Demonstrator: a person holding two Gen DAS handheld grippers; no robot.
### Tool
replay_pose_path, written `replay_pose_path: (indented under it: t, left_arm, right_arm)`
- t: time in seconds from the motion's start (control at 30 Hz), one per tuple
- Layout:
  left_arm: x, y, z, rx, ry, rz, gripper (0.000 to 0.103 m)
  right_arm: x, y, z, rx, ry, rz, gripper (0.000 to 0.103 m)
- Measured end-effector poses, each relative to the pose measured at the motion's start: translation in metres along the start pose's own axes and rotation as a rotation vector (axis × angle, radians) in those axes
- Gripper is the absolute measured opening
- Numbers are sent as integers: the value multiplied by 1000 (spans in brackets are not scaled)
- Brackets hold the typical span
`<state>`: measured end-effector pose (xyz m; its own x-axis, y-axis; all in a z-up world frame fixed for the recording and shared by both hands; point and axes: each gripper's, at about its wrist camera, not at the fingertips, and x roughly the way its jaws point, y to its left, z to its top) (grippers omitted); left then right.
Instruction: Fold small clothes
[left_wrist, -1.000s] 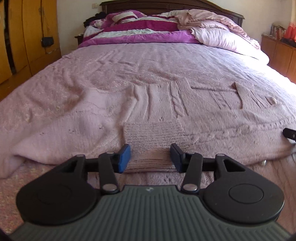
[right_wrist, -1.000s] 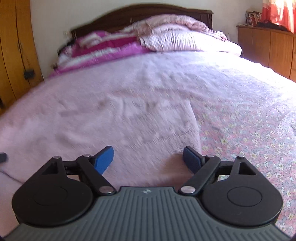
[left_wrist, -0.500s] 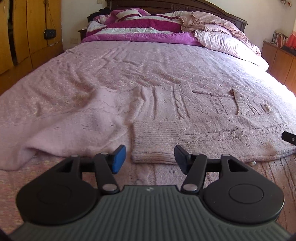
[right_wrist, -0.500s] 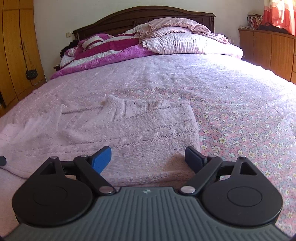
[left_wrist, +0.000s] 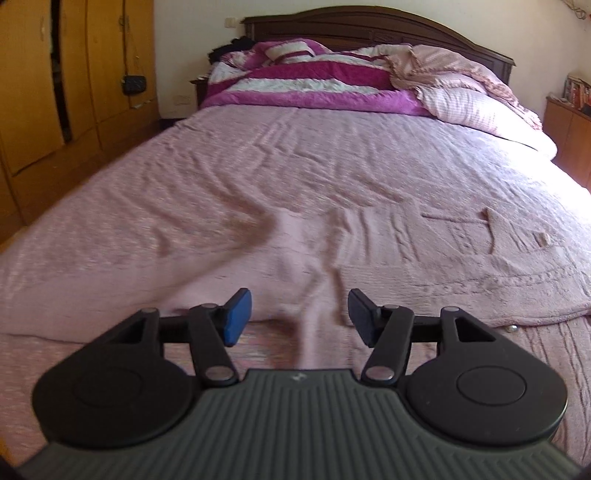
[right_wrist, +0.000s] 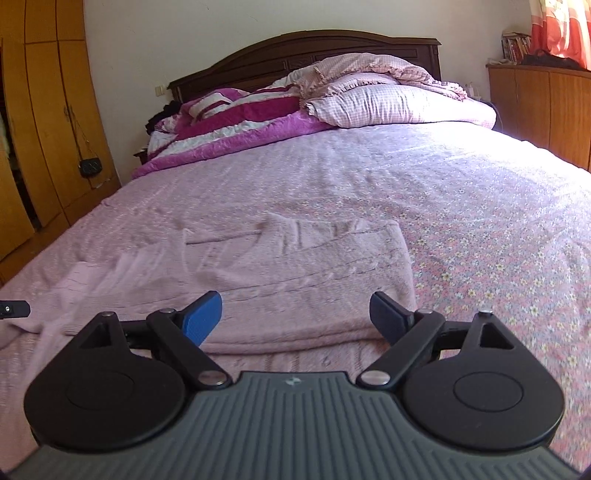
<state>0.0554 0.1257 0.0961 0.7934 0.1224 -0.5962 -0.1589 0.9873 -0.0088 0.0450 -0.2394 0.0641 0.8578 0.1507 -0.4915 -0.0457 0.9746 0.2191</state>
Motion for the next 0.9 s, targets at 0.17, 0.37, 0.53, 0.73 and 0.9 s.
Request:
replay_pose_path:
  t: [0.17, 0.37, 0.53, 0.73, 0.9]
  left_arm:
    - [-4, 34, 0, -50, 9, 84, 60]
    - [6, 78, -16, -223, 41, 103, 60]
    - [20, 105, -32, -359, 54, 96, 60]
    - [31, 137, -48, -527, 38, 71, 60]
    - [40, 172, -60, -740, 10, 36, 60]
  right_arm:
    - [-17, 13, -11, -16, 4, 14, 92]
    - [-28, 22, -32, -25, 15, 11, 92]
    - [-23, 22, -50, -24, 52, 2, 92]
    - [-17, 16, -67, -1, 86, -31, 92]
    - [-12, 11, -75, 22, 104, -57, 92]
